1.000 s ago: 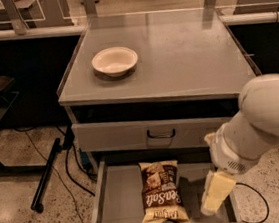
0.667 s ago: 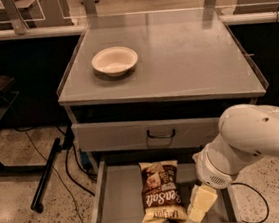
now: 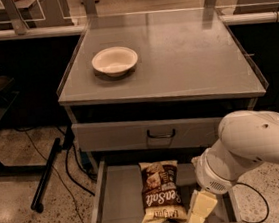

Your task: Pick brown chip bag from middle drawer and place on counter

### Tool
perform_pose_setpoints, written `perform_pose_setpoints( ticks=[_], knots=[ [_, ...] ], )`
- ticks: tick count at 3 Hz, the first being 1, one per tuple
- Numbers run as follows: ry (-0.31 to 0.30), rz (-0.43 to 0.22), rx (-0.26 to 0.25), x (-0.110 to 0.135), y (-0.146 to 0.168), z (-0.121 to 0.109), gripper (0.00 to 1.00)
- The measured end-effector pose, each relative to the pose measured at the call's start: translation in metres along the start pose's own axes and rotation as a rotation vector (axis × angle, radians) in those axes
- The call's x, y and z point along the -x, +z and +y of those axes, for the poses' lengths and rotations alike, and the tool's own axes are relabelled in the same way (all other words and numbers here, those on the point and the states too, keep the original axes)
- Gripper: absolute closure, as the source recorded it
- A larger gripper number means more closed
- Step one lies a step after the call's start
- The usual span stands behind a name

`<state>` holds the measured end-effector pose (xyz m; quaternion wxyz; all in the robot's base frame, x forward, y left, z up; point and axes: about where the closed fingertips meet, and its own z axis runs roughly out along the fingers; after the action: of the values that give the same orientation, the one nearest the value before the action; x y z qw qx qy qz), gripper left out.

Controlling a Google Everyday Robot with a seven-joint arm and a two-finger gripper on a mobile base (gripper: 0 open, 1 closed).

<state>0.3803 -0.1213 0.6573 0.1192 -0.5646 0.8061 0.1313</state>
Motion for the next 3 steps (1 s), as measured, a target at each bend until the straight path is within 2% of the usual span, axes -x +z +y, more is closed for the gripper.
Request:
perform_pose_setpoints(
  ticks=[1, 2, 3],
  knots=[
    [0.007, -0.035, 0.016, 0.011, 0.031, 0.003, 0.00],
    [0.016, -0.068, 0.046, 0.032, 0.092, -0.012, 0.00],
    [0.016, -0.070, 0.048, 0.033, 0.094, -0.012, 0.00]
  ],
)
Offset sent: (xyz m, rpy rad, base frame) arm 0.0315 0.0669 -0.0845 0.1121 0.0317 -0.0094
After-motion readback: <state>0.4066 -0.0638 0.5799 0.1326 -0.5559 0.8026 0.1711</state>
